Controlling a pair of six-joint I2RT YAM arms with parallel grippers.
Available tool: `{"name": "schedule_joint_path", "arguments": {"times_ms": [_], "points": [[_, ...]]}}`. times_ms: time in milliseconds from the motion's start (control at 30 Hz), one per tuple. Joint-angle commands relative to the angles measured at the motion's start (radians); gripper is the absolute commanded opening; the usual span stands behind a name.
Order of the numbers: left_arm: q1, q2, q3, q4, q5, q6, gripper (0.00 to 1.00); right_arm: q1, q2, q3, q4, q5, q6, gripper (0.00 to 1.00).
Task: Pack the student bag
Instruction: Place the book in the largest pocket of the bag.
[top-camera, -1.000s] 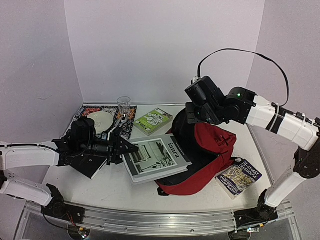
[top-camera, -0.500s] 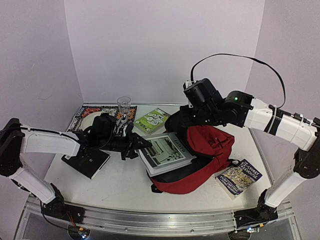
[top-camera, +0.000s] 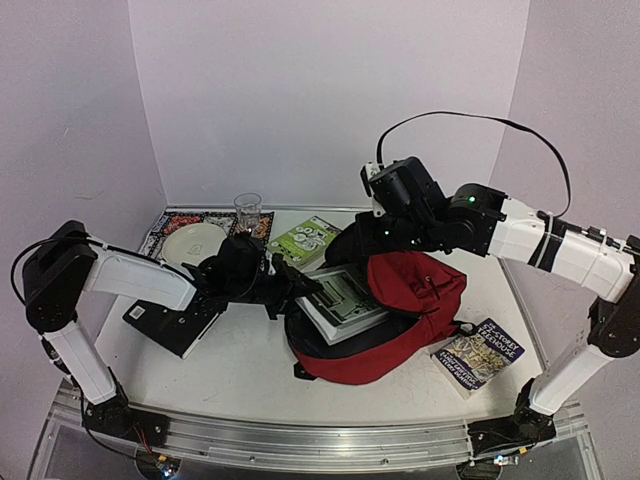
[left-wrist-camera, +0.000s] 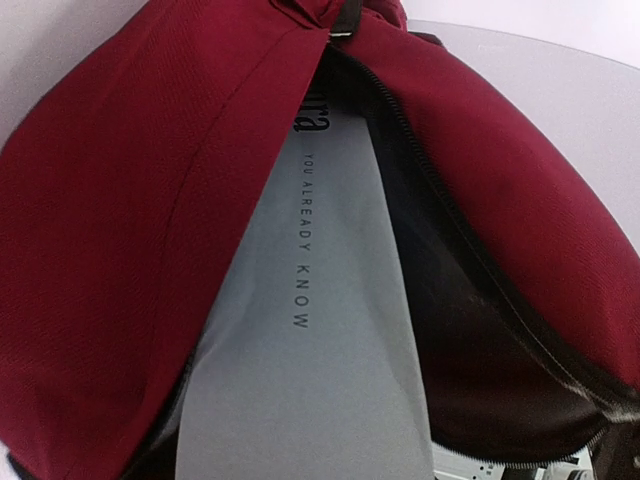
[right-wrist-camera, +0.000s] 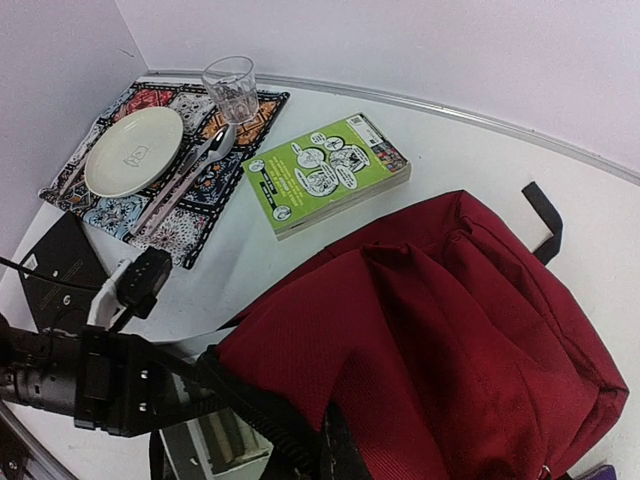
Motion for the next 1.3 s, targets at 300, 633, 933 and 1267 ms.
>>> {"name": "schedule_joint_path", "arguments": {"times_ms": [300,633,933,1267], "points": [[-0.037,0.236,0.201,0.364,-0.076,-0.050,0.26,0.003,-0.087,-0.035,0.059,-0.101,0.030,0.00],[-0.051,0.384,0.367,0.392,-0.069,-0.059,0.31,0.005,-0.077,-0.042,0.059,-0.184,0.043,0.00],[-0.053,0.412,0.395,0.529,-0.097,-0.070,0.37,0.008,-0.093,-0.056,0.050,-0.216,0.109,0.00],[-0.056,0.303,0.175,0.765,-0.079,-0.082,0.36,-0.038,-0.180,-0.084,-0.073,-0.076,0.193,0.00]]}}
